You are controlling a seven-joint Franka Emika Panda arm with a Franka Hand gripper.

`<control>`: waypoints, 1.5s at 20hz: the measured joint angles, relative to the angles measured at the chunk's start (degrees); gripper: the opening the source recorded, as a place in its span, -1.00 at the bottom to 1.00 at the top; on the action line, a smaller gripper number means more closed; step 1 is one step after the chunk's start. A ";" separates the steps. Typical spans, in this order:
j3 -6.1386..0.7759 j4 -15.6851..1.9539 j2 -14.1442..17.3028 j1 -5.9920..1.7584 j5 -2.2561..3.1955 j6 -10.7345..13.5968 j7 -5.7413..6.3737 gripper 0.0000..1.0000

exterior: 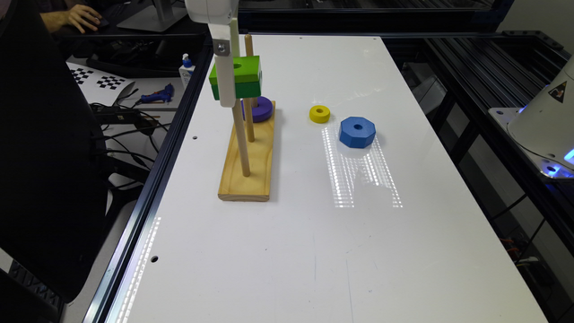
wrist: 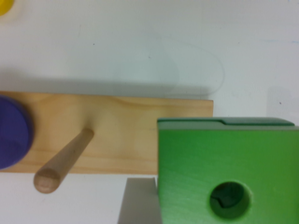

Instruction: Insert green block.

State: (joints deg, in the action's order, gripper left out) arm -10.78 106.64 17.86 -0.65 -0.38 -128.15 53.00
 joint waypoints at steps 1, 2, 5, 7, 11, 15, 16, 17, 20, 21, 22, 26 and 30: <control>0.00 0.00 0.00 0.00 0.00 0.00 0.00 -1.00; 0.00 0.00 0.09 0.01 0.00 0.00 0.00 -1.00; 0.00 -0.53 0.95 0.04 0.02 -0.18 0.00 -1.00; 0.00 -0.78 1.70 0.13 0.04 -0.50 0.00 -1.00; -0.02 -0.93 2.71 0.14 0.21 -1.08 0.00 -1.00; -0.02 -0.94 2.71 0.14 0.28 -1.08 0.00 -1.00; -0.02 -0.94 2.71 0.14 0.30 -1.08 0.00 -1.00; -0.02 -0.94 2.71 0.14 0.31 -1.08 0.00 -1.00; -0.03 -0.87 3.15 0.15 0.38 -1.27 0.00 -1.00; -0.02 -0.80 3.99 0.16 0.55 -2.04 0.01 -1.00; -0.03 -0.83 4.92 0.17 0.76 -2.83 0.02 -1.00; -0.02 -0.88 6.33 0.17 0.97 -3.76 0.03 -1.00; -0.02 -0.88 6.33 0.17 0.98 -3.76 0.03 -1.00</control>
State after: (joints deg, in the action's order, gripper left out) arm -10.81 105.76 24.19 -0.48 0.60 -131.90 53.03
